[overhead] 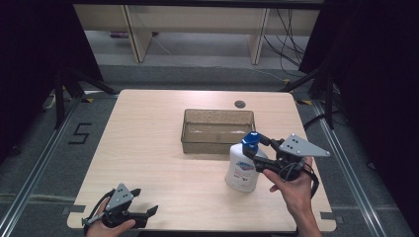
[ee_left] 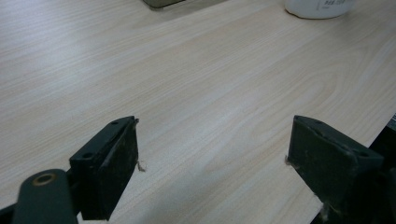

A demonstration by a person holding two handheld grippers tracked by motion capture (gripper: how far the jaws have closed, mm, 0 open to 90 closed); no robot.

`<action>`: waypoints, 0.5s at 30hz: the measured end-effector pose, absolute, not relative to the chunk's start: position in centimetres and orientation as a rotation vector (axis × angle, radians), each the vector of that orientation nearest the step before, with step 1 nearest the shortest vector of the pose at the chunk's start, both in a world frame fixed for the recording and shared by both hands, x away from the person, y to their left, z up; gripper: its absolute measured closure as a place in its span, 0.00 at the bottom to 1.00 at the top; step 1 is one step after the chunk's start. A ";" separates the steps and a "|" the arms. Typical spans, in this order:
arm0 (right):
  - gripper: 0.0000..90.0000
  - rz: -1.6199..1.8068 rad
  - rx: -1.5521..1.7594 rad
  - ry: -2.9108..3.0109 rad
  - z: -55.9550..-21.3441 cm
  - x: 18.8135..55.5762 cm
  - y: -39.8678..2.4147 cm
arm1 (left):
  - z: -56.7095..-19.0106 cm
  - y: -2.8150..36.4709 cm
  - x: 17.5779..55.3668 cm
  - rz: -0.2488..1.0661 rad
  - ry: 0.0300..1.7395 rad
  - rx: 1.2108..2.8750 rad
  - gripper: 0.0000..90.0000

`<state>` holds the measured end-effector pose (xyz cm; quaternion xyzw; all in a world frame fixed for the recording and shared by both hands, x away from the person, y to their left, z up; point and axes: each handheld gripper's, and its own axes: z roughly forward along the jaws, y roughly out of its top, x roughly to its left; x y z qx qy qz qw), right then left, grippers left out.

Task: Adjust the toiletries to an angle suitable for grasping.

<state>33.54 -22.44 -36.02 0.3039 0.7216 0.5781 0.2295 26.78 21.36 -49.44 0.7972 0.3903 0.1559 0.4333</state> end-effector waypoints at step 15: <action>0.58 1.617 0.810 1.977 -36.0 34.3 -22.1 | -49.6 21.3 26.7 0.382 0.981 1.964 0.17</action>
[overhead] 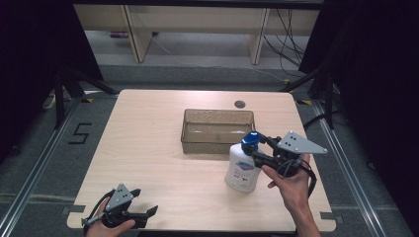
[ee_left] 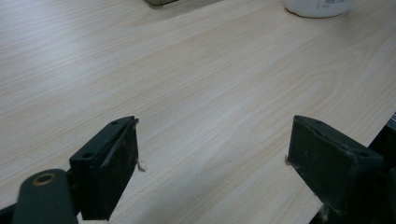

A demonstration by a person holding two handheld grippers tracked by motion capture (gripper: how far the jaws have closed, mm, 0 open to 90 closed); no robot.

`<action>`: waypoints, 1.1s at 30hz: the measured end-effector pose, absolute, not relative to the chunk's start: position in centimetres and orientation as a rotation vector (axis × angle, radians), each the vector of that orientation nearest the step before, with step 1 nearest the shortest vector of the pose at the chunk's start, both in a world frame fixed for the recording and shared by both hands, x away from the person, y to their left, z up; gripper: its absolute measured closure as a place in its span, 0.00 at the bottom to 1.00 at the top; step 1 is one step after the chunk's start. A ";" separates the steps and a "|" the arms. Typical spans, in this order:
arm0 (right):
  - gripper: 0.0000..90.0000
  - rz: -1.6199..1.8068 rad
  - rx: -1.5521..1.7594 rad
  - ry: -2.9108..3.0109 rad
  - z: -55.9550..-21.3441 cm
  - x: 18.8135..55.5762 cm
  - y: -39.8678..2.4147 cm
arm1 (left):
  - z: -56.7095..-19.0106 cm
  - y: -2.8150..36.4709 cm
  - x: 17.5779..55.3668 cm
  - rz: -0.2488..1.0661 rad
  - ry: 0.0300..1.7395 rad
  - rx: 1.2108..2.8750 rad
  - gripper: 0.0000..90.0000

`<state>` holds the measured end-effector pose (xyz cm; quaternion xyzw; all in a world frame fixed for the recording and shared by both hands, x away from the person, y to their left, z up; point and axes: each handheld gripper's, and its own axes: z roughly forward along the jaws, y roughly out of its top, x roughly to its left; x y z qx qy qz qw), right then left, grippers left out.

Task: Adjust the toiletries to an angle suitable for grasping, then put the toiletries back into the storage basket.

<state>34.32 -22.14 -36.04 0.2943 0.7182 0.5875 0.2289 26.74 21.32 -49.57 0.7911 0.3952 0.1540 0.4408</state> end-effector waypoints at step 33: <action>0.70 1.595 0.858 1.923 -35.4 33.9 -21.7 | -49.3 21.2 26.4 0.378 0.963 1.957 0.18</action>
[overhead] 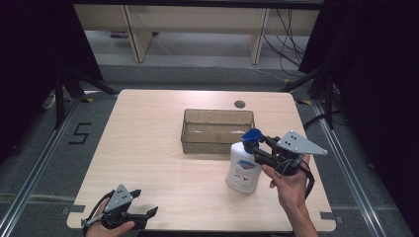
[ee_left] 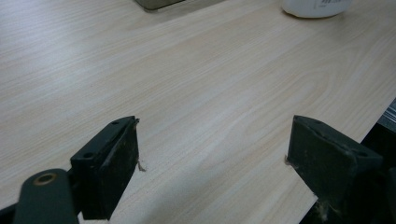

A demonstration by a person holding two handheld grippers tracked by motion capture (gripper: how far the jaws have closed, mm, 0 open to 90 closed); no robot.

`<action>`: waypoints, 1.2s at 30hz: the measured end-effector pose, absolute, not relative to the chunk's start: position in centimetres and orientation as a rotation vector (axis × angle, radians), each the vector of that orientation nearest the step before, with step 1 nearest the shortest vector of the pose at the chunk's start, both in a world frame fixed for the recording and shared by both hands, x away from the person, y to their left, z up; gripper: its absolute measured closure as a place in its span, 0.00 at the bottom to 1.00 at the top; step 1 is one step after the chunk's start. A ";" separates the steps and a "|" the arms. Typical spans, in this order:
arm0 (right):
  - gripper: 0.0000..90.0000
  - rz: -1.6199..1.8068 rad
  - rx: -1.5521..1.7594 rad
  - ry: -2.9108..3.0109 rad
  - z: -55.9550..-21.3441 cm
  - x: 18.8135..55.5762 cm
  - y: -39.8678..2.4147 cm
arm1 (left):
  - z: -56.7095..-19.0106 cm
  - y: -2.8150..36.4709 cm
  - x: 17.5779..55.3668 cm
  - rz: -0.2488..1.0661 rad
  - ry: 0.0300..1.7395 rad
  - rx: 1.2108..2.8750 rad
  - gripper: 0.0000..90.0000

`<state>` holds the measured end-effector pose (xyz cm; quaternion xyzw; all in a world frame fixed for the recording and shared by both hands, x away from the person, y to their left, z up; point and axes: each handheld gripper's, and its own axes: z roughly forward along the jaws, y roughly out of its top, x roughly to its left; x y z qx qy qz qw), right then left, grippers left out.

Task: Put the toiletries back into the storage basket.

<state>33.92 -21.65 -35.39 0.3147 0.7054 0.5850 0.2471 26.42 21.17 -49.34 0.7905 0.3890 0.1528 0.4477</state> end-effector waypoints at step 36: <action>0.73 1.655 0.800 1.823 -29.9 35.6 -21.6 | -49.4 21.4 26.5 0.381 0.966 1.973 0.18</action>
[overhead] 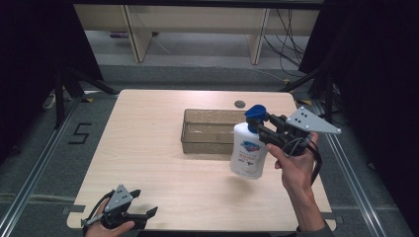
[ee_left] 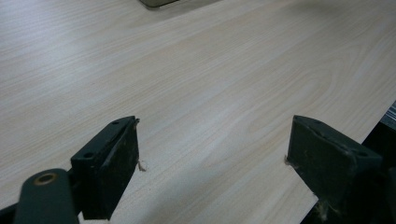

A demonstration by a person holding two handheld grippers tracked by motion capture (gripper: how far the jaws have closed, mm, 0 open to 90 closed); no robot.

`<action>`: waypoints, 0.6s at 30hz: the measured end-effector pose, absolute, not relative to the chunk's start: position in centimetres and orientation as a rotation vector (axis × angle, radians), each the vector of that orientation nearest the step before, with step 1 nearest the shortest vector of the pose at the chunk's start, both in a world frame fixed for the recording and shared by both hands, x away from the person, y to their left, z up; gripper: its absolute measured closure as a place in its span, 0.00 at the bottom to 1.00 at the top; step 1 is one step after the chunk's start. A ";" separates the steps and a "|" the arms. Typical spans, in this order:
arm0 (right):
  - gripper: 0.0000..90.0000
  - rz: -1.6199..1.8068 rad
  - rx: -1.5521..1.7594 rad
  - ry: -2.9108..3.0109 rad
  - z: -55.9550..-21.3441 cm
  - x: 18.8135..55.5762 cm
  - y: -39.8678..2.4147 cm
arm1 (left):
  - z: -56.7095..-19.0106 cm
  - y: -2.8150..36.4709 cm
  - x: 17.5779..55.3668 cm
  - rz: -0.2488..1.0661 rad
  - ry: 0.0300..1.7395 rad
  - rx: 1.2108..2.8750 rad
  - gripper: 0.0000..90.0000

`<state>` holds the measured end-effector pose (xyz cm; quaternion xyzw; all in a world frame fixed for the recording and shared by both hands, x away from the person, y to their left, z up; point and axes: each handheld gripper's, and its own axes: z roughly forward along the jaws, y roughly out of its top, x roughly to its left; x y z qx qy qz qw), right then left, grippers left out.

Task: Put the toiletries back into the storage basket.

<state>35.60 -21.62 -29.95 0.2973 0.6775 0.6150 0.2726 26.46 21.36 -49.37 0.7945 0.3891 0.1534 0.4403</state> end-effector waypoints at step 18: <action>0.73 1.676 0.839 1.806 -28.0 38.4 -21.6 | -49.5 21.3 26.6 0.370 0.981 1.969 0.18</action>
